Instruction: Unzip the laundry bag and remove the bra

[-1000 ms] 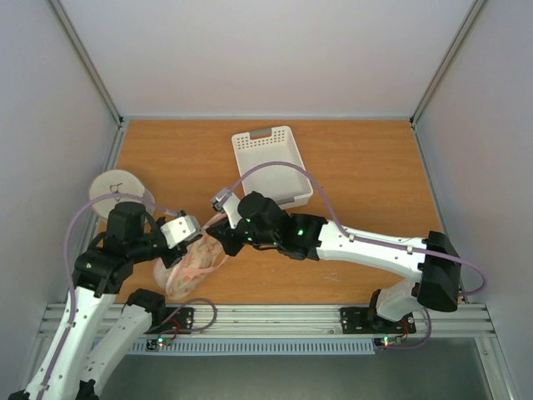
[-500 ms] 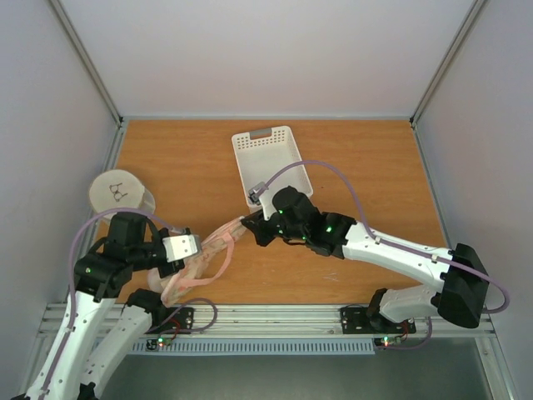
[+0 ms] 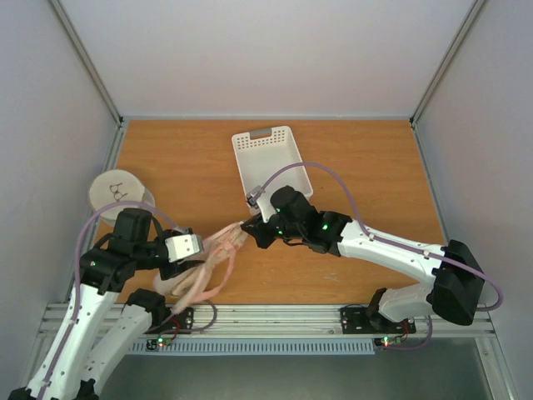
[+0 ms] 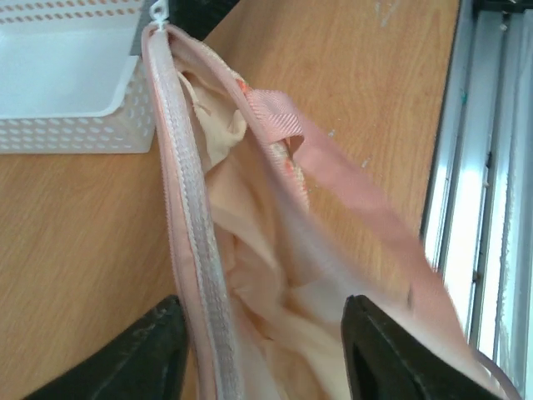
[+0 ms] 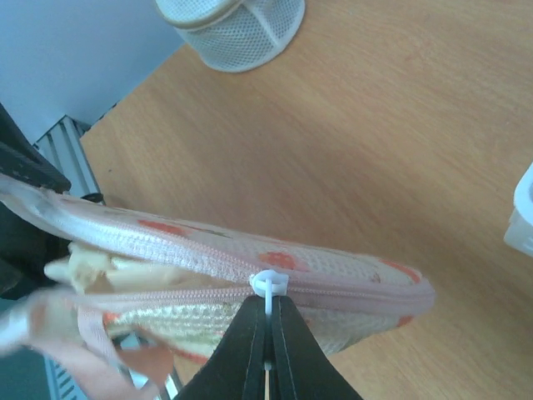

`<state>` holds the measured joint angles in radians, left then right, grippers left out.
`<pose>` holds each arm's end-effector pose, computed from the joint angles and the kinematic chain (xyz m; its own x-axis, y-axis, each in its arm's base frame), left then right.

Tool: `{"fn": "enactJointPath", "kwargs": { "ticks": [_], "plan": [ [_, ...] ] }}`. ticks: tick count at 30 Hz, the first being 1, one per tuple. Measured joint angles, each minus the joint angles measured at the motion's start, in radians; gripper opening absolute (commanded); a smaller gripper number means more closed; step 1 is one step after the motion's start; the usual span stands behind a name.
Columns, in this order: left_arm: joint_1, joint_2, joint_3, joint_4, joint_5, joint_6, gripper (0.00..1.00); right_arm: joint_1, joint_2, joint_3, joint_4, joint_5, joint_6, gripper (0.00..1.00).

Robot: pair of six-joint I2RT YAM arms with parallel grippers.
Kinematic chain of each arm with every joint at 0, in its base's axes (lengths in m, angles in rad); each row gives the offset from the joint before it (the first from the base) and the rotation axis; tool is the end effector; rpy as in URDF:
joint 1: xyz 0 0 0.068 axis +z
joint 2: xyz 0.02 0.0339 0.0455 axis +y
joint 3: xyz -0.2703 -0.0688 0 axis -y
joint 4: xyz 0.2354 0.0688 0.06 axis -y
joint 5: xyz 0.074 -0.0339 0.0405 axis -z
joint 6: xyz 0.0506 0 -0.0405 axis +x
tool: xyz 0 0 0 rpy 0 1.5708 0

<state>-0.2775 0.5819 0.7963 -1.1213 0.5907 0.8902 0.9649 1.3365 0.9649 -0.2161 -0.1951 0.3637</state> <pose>0.0720 -0.0498 0.2794 -0.0433 0.6835 -0.7287 0.9396 0.2758 0.2029 0.1635 0.2532 0.2783 -0.6147 -0.2744 -0.7395 -0.7272 0.5603 0.3965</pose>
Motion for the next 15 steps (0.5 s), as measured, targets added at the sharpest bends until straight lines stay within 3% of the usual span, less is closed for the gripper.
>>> {"fn": "enactJointPath", "kwargs": {
  "ticks": [9, 15],
  "plan": [
    [0.000, 0.046, 0.032, 0.003, 0.073, -0.171, 0.81, 0.056, 0.089, 0.096, -0.010, 0.005, 0.075, 0.01],
    [-0.019, 0.081, 0.094, 0.063, 0.099, -0.339, 0.84, 0.087, 0.104, 0.162, -0.004, 0.024, 0.111, 0.01]
  ]
}}
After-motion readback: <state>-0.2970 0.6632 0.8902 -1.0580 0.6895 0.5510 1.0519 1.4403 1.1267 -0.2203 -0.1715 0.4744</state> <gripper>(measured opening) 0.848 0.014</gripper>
